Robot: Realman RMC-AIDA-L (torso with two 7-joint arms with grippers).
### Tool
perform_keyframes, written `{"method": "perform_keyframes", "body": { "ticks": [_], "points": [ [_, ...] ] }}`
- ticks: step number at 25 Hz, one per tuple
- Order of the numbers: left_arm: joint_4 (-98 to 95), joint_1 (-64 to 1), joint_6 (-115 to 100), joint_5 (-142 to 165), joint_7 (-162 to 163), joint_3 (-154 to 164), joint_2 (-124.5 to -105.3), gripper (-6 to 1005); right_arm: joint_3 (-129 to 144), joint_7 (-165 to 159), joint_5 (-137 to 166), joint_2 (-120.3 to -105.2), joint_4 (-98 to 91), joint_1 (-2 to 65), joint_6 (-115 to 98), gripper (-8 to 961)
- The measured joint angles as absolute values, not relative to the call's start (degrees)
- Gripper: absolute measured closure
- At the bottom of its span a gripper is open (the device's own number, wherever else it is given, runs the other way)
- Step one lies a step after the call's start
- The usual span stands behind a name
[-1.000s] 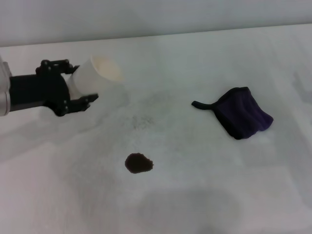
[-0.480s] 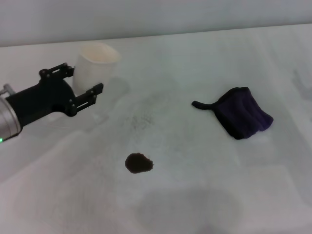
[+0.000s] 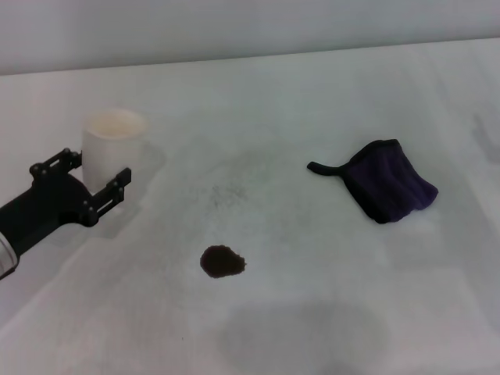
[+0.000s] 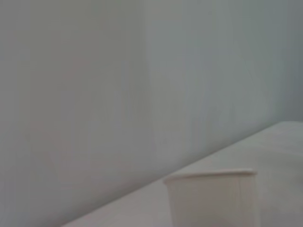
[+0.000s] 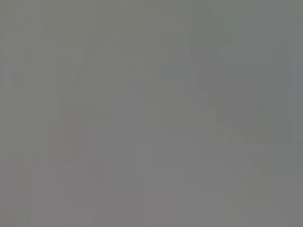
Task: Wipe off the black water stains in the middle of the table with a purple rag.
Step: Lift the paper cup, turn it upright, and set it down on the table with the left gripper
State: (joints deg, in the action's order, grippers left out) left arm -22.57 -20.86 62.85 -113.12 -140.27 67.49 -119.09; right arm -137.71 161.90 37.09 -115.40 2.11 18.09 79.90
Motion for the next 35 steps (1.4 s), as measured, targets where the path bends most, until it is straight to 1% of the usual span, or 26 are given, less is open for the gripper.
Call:
{"method": "perform_keyframes", "body": {
  "ticks": [10,31,35],
  "points": [
    [-16.7,-21.1,61.6,-114.6,-144.7,67.5,-119.1,372,-137.4,161.9,38.3,-115.47,2.0,18.4,79.5,88],
    [-11.9,-20.5,59.6,-117.9,-152.0,67.8,-119.54,366,-137.1,161.5,38.3,-115.58,2.2,19.3,79.2,88],
    [-11.7,-20.4,59.4,-119.0,-152.9,67.9,-119.53,288,-137.0,161.5,38.3,-115.58,2.1,19.4,79.2,88]
  ]
}}
